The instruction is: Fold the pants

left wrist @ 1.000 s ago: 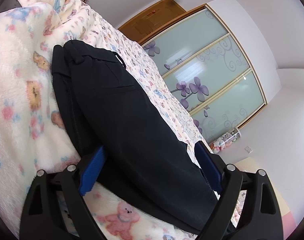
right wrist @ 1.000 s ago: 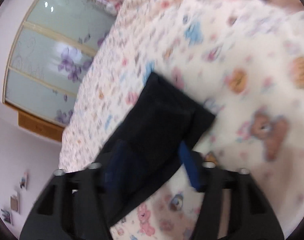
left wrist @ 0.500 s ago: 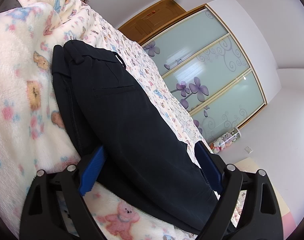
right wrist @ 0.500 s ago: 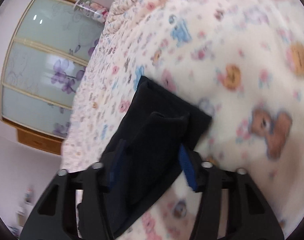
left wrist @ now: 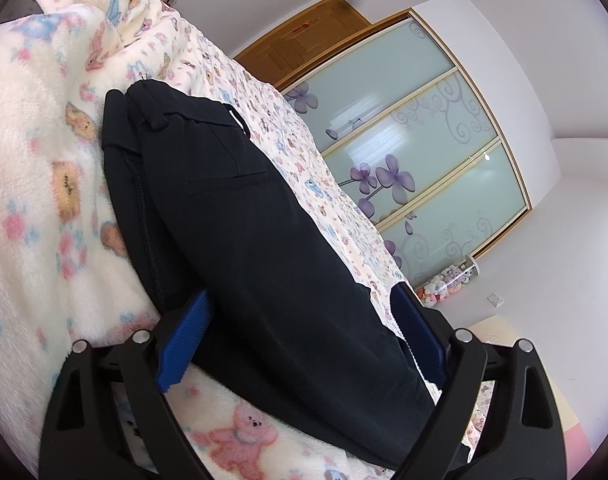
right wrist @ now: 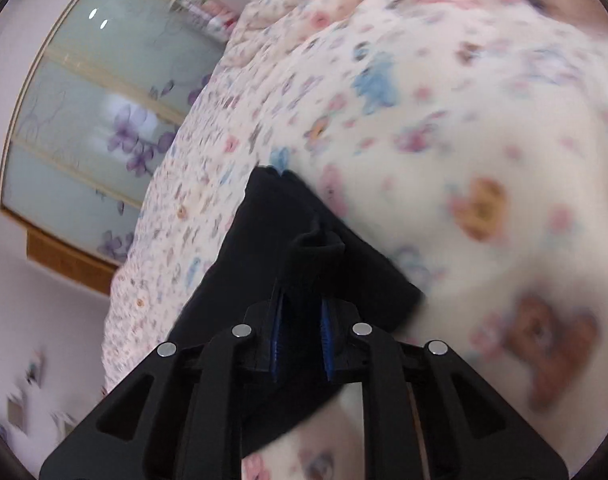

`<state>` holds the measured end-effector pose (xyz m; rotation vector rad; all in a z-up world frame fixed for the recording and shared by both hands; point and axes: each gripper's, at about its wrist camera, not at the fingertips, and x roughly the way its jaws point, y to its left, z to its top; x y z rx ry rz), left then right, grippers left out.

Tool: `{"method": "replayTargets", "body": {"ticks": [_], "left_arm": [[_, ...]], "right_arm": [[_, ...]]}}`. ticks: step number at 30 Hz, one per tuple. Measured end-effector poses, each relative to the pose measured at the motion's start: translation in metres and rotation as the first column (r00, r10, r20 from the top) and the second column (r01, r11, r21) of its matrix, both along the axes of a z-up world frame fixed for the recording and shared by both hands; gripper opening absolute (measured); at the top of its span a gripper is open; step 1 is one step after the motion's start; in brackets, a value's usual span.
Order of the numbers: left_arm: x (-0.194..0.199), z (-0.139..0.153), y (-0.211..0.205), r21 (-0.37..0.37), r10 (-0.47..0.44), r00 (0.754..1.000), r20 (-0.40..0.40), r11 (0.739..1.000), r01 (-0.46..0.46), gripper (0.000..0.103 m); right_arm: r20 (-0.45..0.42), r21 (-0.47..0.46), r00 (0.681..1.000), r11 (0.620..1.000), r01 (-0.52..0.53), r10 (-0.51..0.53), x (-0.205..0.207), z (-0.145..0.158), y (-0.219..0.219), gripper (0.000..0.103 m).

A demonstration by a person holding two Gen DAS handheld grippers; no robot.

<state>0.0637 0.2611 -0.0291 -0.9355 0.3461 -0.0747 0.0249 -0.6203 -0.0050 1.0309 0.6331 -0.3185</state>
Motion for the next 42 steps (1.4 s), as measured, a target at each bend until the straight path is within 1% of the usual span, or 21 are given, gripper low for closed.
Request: {"method": "replayTargets", "body": {"ticks": [2,3,6,8,10,11,13,18,19,20,22,23,25,27,29,31,32,34,36,41,42], "left_arm": [[0.000,0.000,0.000,0.000,0.000,1.000,0.000,1.000,0.000,0.090],[0.000,0.000,0.000,-0.001,0.000,1.000,0.000,1.000,0.000,0.091],[0.000,0.000,0.000,-0.003,-0.001,1.000,0.004,1.000,0.001,0.091],[0.000,0.001,0.000,-0.004,-0.001,1.000,0.005,1.000,0.001,0.091],[0.001,0.001,0.000,-0.004,-0.001,1.000,0.005,1.000,0.001,0.091],[0.001,0.001,0.000,-0.004,-0.001,1.000,0.005,1.000,0.001,0.091],[0.000,0.001,0.000,-0.004,-0.001,1.000,0.005,1.000,0.001,0.091],[0.001,0.001,0.000,-0.003,-0.003,1.000,0.007,1.000,0.003,0.092],[0.001,0.001,0.001,-0.004,-0.004,1.000,0.008,1.000,0.004,0.092],[0.001,0.001,0.001,-0.004,-0.004,1.000,0.009,1.000,0.004,0.092],[0.001,0.001,0.001,-0.004,-0.004,1.000,0.009,1.000,0.004,0.092],[0.001,0.001,0.002,-0.005,-0.004,1.000,0.009,1.000,0.004,0.092],[0.001,0.001,0.001,-0.006,-0.004,1.000,0.010,1.000,0.004,0.092],[0.001,0.001,0.001,-0.006,-0.004,1.000,0.010,1.000,0.004,0.092],[0.001,0.001,0.001,-0.005,-0.004,1.000,0.009,1.000,0.004,0.092],[0.001,0.001,0.001,-0.007,-0.004,1.000,0.010,1.000,0.004,0.092],[0.001,0.000,0.001,-0.009,-0.005,1.000,0.012,1.000,0.005,0.093],[0.001,0.000,0.002,-0.022,-0.009,1.000,0.020,1.000,0.010,0.094],[0.001,0.000,0.004,-0.043,-0.014,0.999,0.031,0.999,0.016,0.095],[0.000,0.000,0.012,-0.126,-0.041,0.997,0.068,0.991,0.049,0.099],[-0.001,-0.001,0.015,-0.154,-0.043,0.996,0.084,0.987,0.056,0.100]], "right_arm": [[0.017,-0.016,0.999,1.000,0.027,-0.027,-0.014,0.015,0.003,0.018],[0.042,-0.027,0.998,0.998,0.051,-0.050,-0.027,0.026,0.006,0.018],[0.078,0.003,0.996,0.999,0.040,-0.041,-0.040,0.035,0.006,0.021],[0.059,0.026,0.998,1.000,0.012,-0.013,-0.039,0.034,0.005,0.042],[0.000,0.039,1.000,0.999,0.003,-0.003,-0.032,0.025,0.008,0.042],[-0.013,0.046,1.000,0.999,0.000,0.000,-0.011,0.020,0.014,0.042],[-0.024,0.073,0.999,0.997,-0.023,0.025,-0.007,0.015,0.014,0.042],[-0.097,0.038,0.995,0.999,-0.031,0.035,0.005,0.003,0.020,0.042],[-0.099,0.033,0.995,0.999,-0.029,0.033,0.007,0.000,0.021,0.041],[-0.091,0.021,0.995,0.999,-0.032,0.034,0.007,-0.001,0.023,0.030],[-0.055,-0.010,0.996,0.998,-0.065,0.064,0.012,0.001,0.027,0.005],[-0.043,-0.009,0.997,0.998,-0.059,0.058,0.012,0.001,0.027,0.003],[0.030,0.013,0.999,0.999,-0.038,0.037,0.001,0.012,0.025,0.003],[0.066,0.027,0.998,1.000,-0.013,0.011,-0.010,0.020,0.022,0.003],[0.029,0.032,1.000,0.999,-0.007,0.006,-0.011,0.016,0.021,0.003],[-0.066,0.043,0.998,0.999,-0.011,0.014,-0.005,-0.003,0.018,0.003],[-0.094,0.068,0.995,0.998,-0.017,0.023,-0.003,-0.017,0.016,0.003],[-0.082,0.093,0.996,0.995,-0.016,0.023,-0.005,-0.022,0.013,0.003],[-0.074,0.097,0.997,0.995,-0.021,0.028,-0.007,-0.019,0.011,0.004],[-0.068,0.102,0.997,0.994,-0.035,0.042,-0.009,-0.022,0.010,0.004],[-0.067,0.103,0.997,0.994,-0.036,0.043,-0.009,-0.022,0.010,0.004]]}}
